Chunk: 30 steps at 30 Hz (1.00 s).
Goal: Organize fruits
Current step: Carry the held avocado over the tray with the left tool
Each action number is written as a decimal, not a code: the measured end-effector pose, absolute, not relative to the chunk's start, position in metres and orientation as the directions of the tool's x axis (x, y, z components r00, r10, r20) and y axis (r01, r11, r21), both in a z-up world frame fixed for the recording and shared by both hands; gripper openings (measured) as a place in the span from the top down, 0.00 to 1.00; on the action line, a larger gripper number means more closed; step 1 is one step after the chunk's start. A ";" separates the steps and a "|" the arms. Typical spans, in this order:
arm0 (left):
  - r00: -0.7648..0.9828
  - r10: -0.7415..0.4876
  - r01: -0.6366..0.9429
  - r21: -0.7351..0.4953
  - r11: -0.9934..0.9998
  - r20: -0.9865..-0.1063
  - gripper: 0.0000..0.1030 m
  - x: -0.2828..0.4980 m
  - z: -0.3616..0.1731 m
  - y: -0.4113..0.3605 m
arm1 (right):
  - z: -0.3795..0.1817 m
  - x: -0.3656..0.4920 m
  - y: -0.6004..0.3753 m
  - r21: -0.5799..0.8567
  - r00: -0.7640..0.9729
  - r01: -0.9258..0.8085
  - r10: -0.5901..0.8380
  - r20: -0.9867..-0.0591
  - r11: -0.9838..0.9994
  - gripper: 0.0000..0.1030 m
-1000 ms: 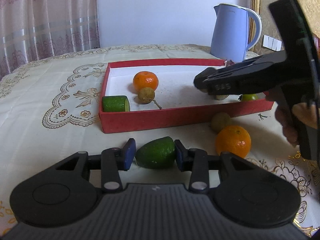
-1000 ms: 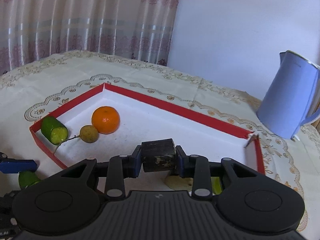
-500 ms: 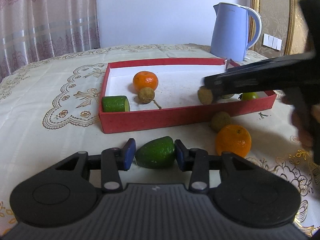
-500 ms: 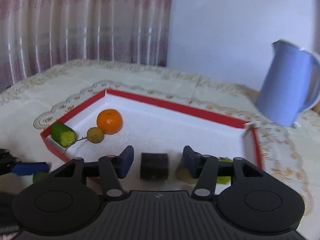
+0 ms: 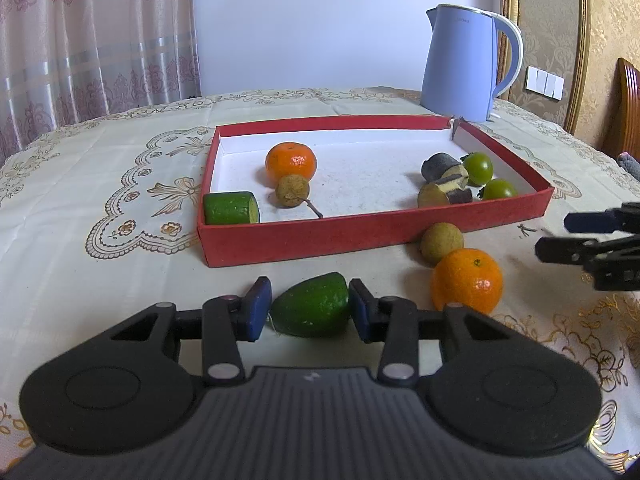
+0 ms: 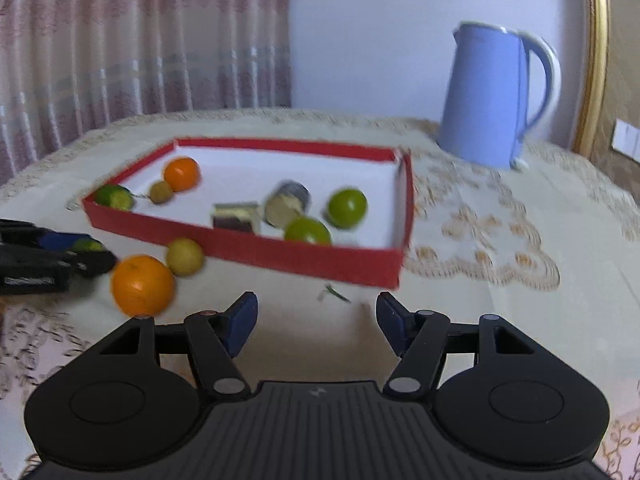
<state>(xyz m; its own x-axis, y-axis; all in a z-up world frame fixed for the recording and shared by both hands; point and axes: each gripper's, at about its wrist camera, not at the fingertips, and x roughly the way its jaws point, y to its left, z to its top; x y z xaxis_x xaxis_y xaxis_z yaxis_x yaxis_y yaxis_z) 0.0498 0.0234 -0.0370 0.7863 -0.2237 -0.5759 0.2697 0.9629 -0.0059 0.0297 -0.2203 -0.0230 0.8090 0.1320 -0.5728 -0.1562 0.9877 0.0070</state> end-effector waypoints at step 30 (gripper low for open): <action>0.808 -0.200 0.264 0.038 0.964 -0.555 0.66 0.046 -0.015 0.011 | -0.036 0.050 -0.219 0.035 0.777 -0.106 0.105 -0.621 0.994 0.00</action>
